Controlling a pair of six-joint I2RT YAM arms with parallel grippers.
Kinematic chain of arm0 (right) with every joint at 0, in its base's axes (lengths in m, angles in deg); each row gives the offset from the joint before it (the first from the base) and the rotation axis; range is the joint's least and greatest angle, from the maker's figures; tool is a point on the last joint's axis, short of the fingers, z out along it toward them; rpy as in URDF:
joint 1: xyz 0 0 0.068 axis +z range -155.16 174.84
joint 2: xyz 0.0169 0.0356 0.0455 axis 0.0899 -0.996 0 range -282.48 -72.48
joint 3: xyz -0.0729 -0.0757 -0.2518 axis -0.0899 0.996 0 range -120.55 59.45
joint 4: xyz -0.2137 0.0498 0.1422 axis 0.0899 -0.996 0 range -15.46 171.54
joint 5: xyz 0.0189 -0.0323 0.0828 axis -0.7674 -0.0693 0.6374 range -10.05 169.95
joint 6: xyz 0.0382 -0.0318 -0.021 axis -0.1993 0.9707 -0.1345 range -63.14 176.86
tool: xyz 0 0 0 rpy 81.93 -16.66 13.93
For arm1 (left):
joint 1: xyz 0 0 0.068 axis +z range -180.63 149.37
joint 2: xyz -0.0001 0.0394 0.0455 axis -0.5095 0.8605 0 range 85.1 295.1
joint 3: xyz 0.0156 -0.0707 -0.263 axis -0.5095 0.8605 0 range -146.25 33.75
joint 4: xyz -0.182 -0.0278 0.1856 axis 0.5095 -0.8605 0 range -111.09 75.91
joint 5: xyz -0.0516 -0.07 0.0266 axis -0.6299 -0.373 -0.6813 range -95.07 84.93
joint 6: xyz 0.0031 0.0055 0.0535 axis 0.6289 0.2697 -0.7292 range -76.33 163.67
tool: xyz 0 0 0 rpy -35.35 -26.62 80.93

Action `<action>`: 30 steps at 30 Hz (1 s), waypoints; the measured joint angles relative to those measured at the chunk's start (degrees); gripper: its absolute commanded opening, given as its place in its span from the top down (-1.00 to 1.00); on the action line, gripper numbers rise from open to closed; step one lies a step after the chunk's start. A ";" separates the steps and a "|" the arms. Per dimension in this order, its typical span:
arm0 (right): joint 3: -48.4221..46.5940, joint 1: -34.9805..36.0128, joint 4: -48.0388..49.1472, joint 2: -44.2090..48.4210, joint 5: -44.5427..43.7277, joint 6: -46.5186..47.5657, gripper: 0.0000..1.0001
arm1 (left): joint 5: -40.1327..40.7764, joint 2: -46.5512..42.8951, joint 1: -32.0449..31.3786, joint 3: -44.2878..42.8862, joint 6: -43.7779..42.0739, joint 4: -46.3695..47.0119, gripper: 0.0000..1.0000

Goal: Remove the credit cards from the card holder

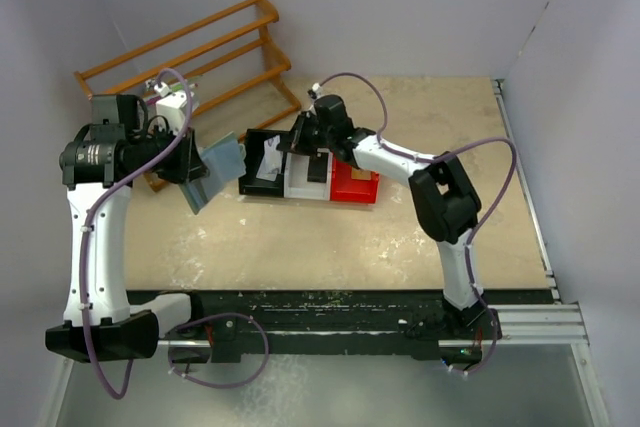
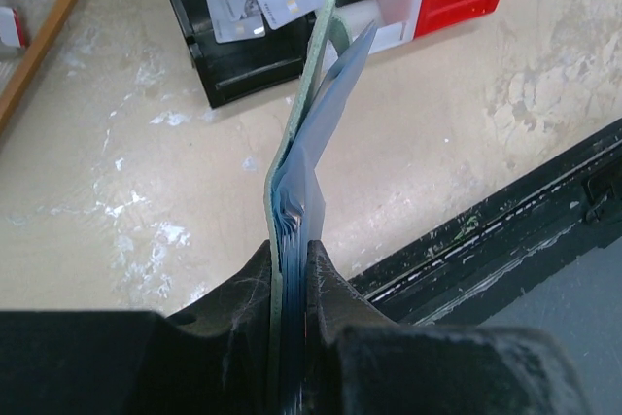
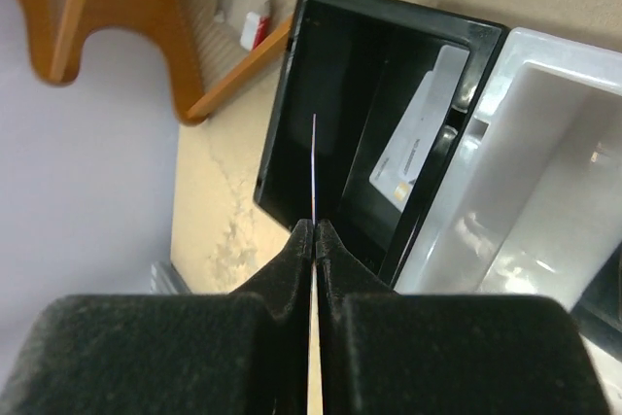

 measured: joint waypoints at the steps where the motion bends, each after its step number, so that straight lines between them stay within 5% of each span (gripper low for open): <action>1: -0.59 0.37 0.02 -0.96 -0.96 -0.44 1.00 | 0.17 0.13 0.02 0.00 -0.28 -0.46 1.00; 25: -4.98 2.95 0.98 -6.01 -11.30 -4.66 1.00 | -5.84 -0.85 0.04 -3.89 -2.16 -5.75 1.00; 30: -4.98 2.97 0.85 -6.86 -11.23 -4.74 0.80 | -6.95 -0.90 0.04 -4.85 -2.12 -6.56 1.00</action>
